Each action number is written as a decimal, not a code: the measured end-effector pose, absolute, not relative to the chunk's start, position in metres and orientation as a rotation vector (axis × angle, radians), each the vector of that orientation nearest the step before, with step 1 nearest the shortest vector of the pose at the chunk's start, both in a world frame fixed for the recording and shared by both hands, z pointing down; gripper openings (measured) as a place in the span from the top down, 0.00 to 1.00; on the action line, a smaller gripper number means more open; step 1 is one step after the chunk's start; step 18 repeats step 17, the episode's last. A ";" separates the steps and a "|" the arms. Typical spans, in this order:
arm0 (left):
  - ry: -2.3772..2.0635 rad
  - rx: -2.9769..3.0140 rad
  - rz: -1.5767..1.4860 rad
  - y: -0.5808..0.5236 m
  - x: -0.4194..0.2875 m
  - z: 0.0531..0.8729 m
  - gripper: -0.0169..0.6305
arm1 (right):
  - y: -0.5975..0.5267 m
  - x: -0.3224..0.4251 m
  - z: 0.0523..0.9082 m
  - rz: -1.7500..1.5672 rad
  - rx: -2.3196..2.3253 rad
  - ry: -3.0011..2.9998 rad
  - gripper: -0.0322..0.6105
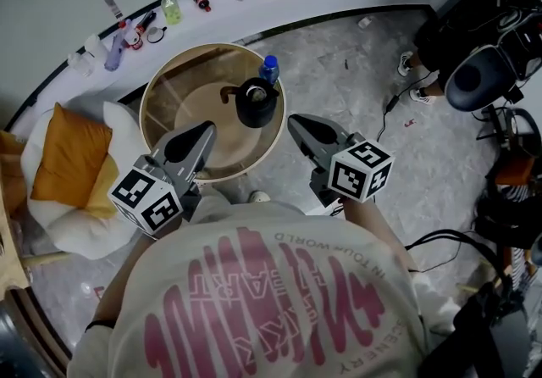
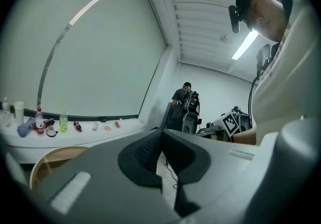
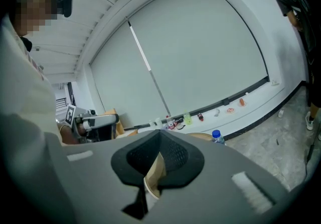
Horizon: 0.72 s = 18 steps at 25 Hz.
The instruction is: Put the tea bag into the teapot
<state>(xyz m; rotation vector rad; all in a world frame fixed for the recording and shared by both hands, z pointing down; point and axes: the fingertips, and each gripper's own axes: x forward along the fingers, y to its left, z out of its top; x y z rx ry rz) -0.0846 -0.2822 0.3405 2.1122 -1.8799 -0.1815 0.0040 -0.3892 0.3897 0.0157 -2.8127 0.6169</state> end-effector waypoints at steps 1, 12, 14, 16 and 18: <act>-1.880 2.116 -0.184 -0.283 -0.086 0.340 0.95 | -0.390 0.004 0.391 0.614 0.018 -2.813 0.94; -1.893 2.089 -0.163 -0.275 -0.103 0.340 0.95 | -0.396 -0.010 0.399 0.597 0.054 -2.795 0.94; -1.895 2.089 -0.171 -0.275 -0.106 0.340 0.95 | -0.395 -0.011 0.399 0.606 0.053 -2.791 0.94; -1.896 2.098 -0.190 -0.275 -0.109 0.341 0.95 | -0.394 -0.013 0.400 0.607 0.049 -2.787 0.94; -1.897 2.103 -0.201 -0.274 -0.111 0.342 0.95 | -0.394 -0.014 0.400 0.607 0.047 -2.786 0.94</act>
